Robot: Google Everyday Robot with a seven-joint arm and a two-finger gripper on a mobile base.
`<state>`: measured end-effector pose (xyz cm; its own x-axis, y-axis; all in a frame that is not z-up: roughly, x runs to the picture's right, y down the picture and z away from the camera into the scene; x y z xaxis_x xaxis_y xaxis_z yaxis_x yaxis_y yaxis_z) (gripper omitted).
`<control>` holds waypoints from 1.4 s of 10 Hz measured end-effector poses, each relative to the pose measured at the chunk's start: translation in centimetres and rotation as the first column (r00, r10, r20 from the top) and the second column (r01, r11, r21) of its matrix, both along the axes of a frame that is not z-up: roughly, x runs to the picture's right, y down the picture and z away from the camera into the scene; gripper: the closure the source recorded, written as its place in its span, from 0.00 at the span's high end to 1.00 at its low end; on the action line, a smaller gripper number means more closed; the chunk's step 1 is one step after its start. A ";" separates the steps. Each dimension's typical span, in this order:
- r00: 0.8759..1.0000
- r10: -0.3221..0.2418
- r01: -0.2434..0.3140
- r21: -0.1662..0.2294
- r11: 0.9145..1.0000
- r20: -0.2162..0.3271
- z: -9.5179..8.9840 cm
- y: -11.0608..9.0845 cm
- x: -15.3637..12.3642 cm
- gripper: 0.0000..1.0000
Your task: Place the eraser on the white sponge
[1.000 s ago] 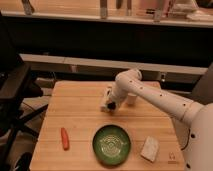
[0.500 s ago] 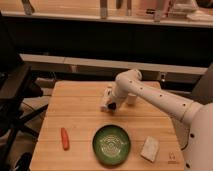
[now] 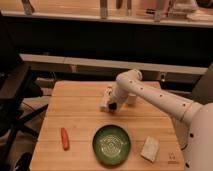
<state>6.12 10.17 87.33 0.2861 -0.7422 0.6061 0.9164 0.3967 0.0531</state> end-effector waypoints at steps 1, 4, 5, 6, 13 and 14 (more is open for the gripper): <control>1.000 0.005 -0.005 -0.003 1.000 -0.003 -0.1 -0.1 0.4 0.03; 1.000 0.007 -0.007 -0.004 1.000 -0.006 0.0 -0.1 1.3 0.03; 1.000 0.004 -0.004 -0.005 1.000 -0.006 0.0 -0.1 1.0 0.03; 1.000 0.012 -0.012 -0.006 1.000 -0.010 0.0 -0.1 1.3 0.03; 0.998 0.047 -0.048 -0.004 0.999 -0.031 -2.2 -0.6 3.9 0.03; 0.998 0.057 -0.057 -0.005 0.998 -0.036 -2.5 -0.5 4.6 0.03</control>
